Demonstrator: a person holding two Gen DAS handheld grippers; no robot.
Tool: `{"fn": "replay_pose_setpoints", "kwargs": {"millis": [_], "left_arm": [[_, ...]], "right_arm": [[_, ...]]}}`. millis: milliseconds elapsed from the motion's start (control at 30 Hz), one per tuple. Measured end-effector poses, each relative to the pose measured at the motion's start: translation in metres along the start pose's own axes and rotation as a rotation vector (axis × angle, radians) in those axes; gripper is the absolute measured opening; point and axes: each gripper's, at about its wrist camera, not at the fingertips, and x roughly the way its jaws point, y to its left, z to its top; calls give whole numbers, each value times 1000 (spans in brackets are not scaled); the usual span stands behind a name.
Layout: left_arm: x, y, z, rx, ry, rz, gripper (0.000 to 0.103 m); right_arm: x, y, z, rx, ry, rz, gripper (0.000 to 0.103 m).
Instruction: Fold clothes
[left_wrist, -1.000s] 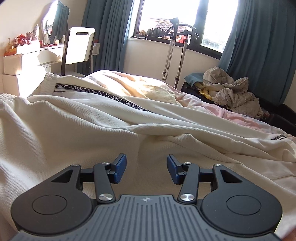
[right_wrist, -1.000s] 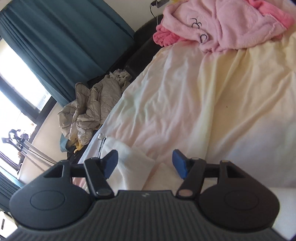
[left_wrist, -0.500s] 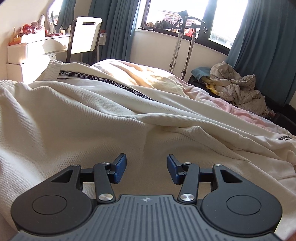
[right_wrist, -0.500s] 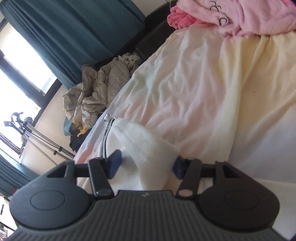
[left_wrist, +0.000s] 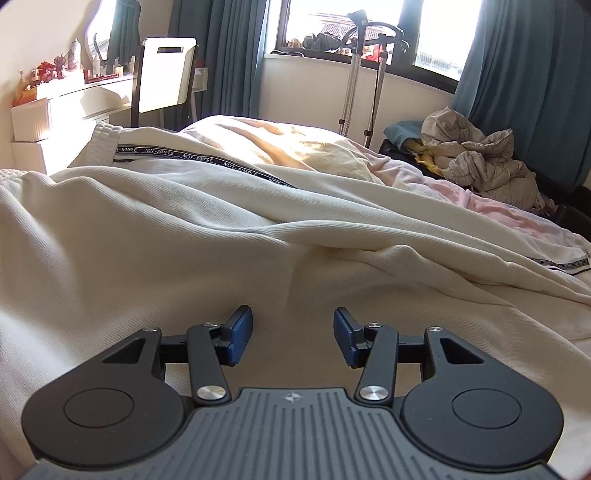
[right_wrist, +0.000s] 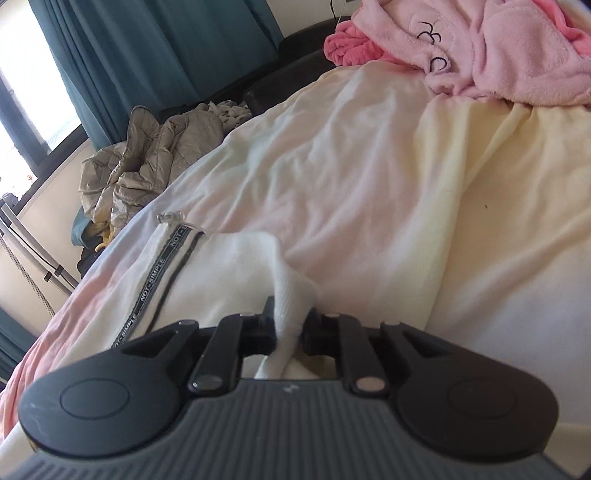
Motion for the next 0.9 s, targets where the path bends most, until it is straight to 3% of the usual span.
{"fn": "replay_pose_setpoints", "kwargs": {"millis": [133,200,233,400,633,800,900], "left_arm": [[-1,1,3,-6,6,-13,53],[-3,3,4,-3,0,-27,53],[-4,3,5,2,-4,-29,53],[-16,12,8,-14,-17,-43,53],[-44,22,8,7,-70,-57,53],[-56,31,9,-24,-59,-74,53],[-67,40,9,-31,-57,-52,53]], "right_arm": [[-27,6,4,-35,4,-19,27],[-48,11,1,-73,-19,-24,47],[-58,13,-2,-85,-27,-25,49],[-123,20,-27,-169,-54,38,49],[-204,36,-68,-309,10,202,48],[-265,53,-97,-406,14,323,49],[-291,54,-117,-469,-5,337,53]]}}
